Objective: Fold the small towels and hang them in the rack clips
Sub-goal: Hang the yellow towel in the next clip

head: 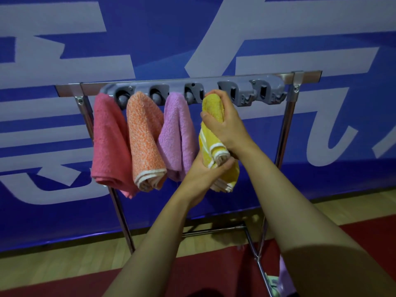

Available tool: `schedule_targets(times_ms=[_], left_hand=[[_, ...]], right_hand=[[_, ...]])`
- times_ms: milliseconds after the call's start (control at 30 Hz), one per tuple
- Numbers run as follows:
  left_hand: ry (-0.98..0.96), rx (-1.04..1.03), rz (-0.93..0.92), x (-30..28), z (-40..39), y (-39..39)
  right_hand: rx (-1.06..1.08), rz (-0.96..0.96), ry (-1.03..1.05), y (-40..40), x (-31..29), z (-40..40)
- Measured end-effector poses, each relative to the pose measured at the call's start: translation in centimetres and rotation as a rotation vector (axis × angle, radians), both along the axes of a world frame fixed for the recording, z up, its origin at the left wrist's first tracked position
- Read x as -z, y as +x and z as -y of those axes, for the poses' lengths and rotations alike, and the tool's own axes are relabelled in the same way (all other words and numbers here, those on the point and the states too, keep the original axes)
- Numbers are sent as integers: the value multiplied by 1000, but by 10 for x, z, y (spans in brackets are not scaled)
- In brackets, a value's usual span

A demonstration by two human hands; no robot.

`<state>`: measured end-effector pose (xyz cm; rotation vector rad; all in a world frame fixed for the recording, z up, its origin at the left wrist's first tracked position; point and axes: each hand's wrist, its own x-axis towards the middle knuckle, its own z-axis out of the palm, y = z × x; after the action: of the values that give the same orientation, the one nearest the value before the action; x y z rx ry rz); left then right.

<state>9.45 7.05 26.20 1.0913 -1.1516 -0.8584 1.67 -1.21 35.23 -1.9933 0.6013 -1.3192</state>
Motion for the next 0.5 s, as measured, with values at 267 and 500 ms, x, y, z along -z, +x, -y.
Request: schedule_targets(times_ms=[267, 500], left_hand=[[184, -230, 124, -1, 15, -8], [175, -145, 142, -3, 23, -12]], right_hand=[[-18, -40, 59, -3, 4, -14], [58, -206, -14, -13, 8, -10]])
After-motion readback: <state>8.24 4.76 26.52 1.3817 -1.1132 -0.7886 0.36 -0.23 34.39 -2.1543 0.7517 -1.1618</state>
